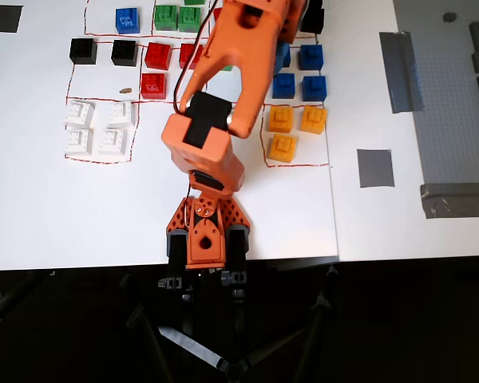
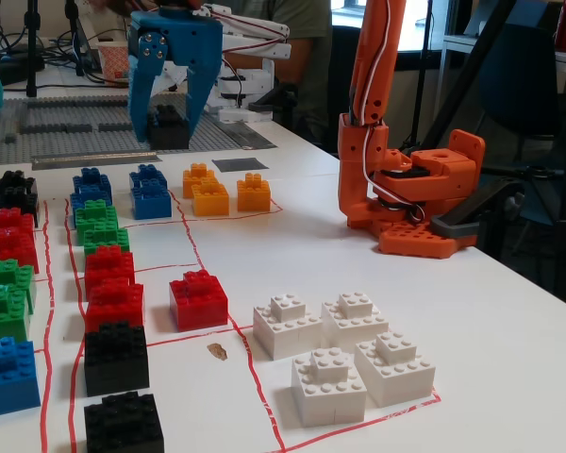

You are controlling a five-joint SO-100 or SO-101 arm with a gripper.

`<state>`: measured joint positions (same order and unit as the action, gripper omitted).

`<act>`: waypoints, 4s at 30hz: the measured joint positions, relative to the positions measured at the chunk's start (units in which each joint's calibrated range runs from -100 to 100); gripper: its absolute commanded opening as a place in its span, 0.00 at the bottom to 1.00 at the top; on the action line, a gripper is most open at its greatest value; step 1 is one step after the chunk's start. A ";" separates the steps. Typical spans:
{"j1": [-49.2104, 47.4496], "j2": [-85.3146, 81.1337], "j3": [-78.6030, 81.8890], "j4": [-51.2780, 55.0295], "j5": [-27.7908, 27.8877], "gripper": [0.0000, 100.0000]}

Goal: Grab the block and put it in the grey marker

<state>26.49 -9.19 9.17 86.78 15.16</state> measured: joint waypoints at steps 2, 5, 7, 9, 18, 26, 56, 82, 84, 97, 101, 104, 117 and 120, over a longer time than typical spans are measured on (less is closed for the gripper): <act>3.63 1.31 -0.18 -0.56 1.51 0.00; 8.85 4.27 -1.62 0.08 3.61 0.00; 12.38 4.70 -3.87 -0.80 5.03 0.00; 16.01 6.01 -6.12 -0.32 6.50 0.00; 32.02 14.54 -9.53 -5.37 13.72 0.00; 42.46 23.60 -18.08 -6.97 18.75 0.00; 51.66 42.93 -31.74 -7.61 24.81 0.23; 52.01 37.18 -42.99 11.45 26.42 0.31; 51.57 32.48 -41.28 11.61 25.89 0.27; 20.61 14.45 -13.58 9.37 5.37 0.00; 10.35 11.93 -12.05 9.37 0.05 0.00; 3.54 11.58 -11.33 9.37 -3.42 0.00; -19.90 5.49 -2.97 5.61 -13.92 0.00; -22.20 5.49 -1.53 4.41 -15.09 0.00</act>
<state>4.29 -3.70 7.64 91.19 0.07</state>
